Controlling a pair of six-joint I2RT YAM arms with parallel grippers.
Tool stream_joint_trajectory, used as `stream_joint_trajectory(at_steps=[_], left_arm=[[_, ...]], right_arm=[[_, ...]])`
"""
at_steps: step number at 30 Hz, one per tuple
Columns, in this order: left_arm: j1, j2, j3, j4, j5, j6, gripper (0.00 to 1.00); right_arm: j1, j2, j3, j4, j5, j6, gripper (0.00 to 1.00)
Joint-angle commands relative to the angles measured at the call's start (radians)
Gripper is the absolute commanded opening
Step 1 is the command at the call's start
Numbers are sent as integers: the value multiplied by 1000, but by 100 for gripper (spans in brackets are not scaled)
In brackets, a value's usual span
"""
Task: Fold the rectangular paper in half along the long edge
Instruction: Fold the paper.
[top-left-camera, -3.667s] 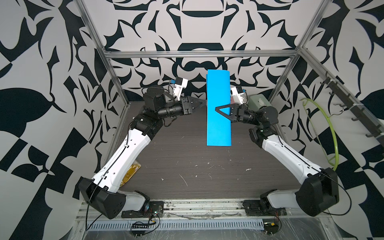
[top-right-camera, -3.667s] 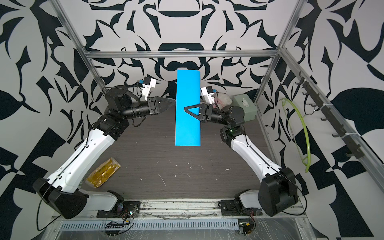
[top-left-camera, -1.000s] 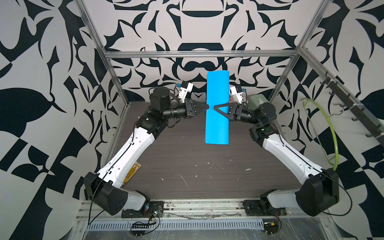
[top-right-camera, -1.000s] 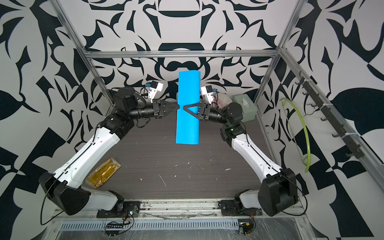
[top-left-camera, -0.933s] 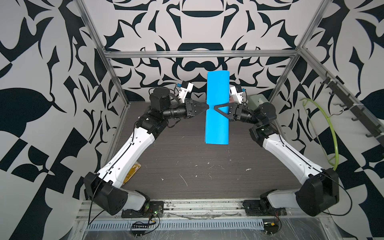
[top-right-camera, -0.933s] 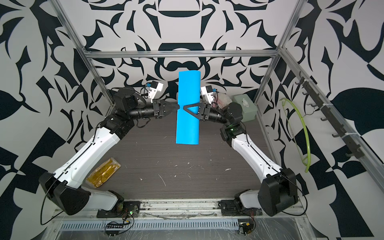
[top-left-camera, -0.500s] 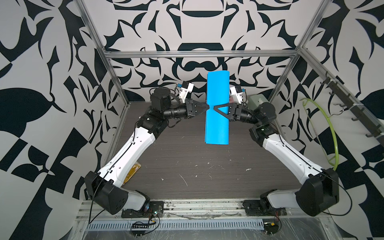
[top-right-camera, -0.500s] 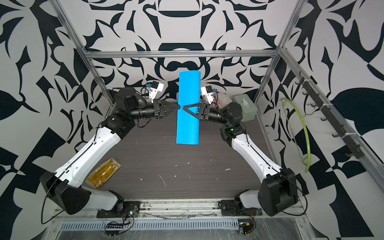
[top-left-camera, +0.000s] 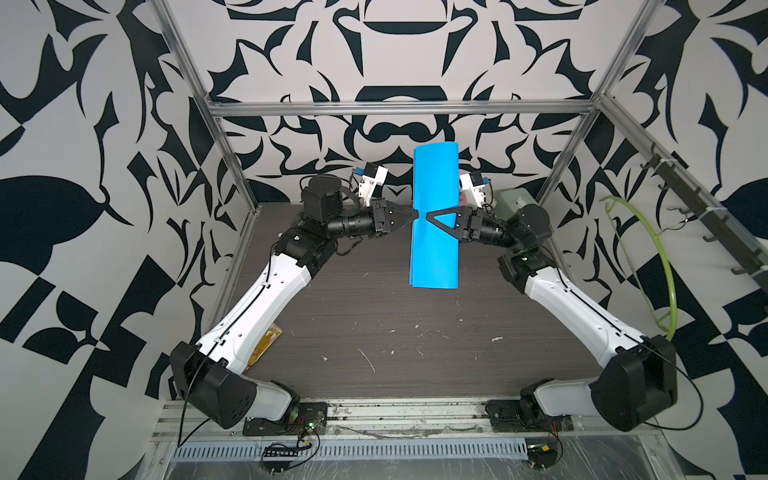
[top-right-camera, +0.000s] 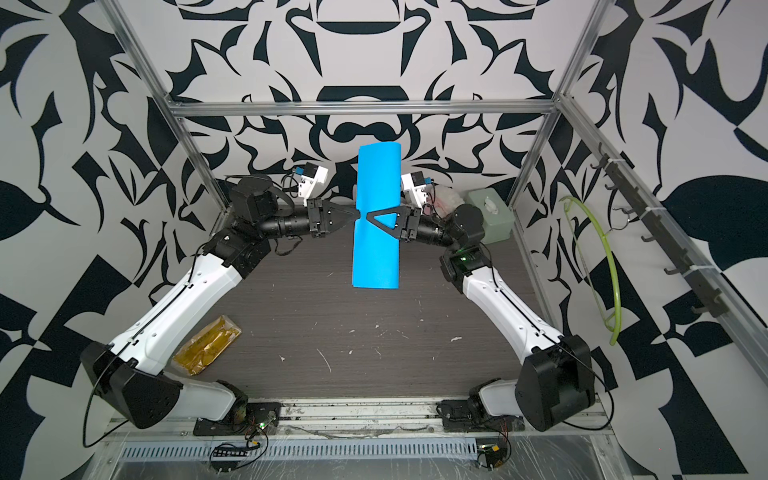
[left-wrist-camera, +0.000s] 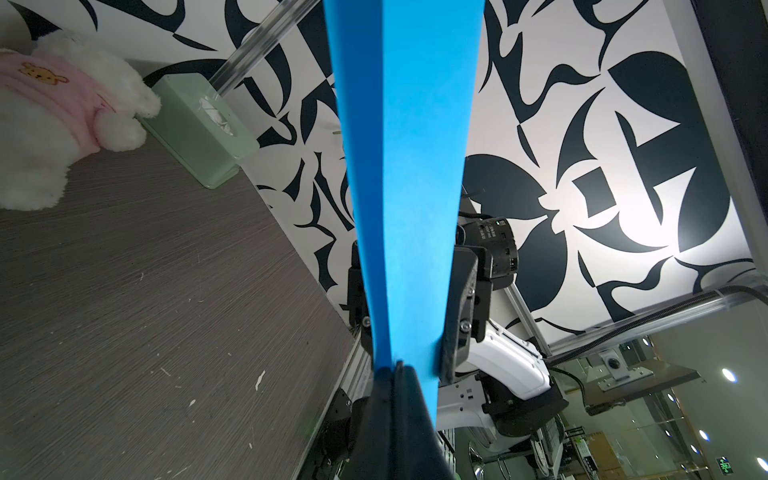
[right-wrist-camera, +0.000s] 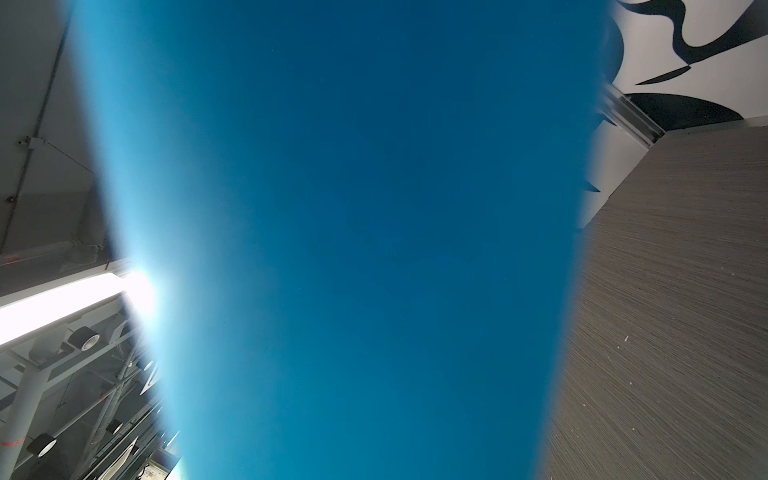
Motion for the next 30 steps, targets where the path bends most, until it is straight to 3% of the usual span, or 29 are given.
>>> stream_joint_trajectory(at_steps=[1,15,30], left_arm=[[-2,-33,2,-19,-9,35,6],[2,-39,10,-42,-24,53,24],[29,-38,12,-44,-34,63,29]], right_arm=[[-6,-24,37,50,-6,-13,30],[-9,-26,29,70,-10,2,29],[-7,-7,32,184,-69,120,31]])
